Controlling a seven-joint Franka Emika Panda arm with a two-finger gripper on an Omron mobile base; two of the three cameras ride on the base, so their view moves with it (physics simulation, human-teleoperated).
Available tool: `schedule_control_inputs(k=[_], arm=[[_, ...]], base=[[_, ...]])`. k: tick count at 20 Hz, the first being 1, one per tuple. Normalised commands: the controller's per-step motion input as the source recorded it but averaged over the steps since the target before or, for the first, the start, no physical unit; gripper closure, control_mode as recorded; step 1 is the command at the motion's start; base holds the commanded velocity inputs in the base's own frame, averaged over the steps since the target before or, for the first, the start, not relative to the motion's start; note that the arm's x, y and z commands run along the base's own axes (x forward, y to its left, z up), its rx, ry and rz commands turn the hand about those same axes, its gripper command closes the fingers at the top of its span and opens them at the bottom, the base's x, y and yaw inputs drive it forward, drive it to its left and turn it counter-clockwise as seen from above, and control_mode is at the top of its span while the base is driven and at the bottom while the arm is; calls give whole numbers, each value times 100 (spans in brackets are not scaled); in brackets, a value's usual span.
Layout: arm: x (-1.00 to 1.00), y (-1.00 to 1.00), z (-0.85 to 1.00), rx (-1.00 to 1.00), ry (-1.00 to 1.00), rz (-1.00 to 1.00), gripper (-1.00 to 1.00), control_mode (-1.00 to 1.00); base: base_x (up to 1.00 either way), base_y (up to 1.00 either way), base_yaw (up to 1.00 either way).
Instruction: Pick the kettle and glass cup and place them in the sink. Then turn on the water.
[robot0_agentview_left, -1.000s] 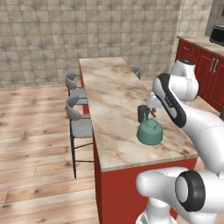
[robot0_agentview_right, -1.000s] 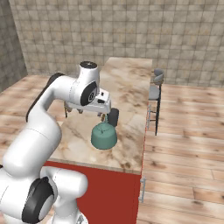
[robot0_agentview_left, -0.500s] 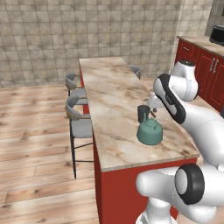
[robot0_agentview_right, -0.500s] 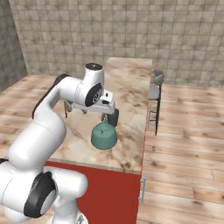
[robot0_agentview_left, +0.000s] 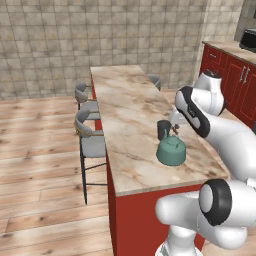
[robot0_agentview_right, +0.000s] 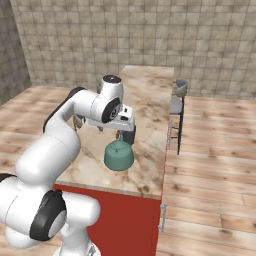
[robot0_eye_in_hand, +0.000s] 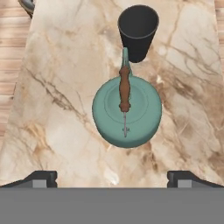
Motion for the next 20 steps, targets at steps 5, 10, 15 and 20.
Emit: schedule_control_inputs(k=[5,10,15,20], arm=[[17,-4,-15,0,0,0,-100,-100],[9,0,-18,0,0,0,-100,-100],[0,0,-16,0,0,1,-100,-100],[1,0,-19,0,0,0,-100,-100]], base=[[0,0,0],[0,0,0],[0,0,0],[0,0,0]])
